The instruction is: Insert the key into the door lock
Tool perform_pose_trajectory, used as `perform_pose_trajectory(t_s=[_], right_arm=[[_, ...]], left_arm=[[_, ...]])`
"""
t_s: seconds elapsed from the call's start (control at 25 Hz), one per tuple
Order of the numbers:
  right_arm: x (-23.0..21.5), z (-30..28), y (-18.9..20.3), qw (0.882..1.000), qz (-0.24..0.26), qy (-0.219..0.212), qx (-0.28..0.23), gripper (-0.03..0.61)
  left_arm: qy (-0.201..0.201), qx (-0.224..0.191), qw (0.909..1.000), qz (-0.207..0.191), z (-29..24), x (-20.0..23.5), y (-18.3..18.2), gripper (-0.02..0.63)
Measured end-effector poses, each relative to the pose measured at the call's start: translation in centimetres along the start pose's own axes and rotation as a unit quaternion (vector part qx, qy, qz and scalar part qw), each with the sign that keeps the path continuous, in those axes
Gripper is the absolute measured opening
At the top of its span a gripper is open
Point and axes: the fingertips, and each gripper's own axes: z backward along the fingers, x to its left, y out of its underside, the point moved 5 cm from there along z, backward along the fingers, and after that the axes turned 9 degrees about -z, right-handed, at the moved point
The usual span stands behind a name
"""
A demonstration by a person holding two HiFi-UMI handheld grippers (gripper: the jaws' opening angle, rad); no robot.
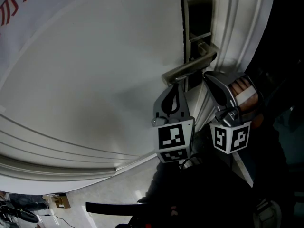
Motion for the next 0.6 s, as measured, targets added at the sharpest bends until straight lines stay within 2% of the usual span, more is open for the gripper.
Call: perform_pose_trajectory(t_s=[0.6], right_arm=[[-0.06, -0.28, -0.10, 1.000, 0.002, -0.003, 0.000, 0.014]], left_arm=[[0.005, -0.007, 0.9999, 0.007, -0.29, 0.07, -0.23, 0.002]])
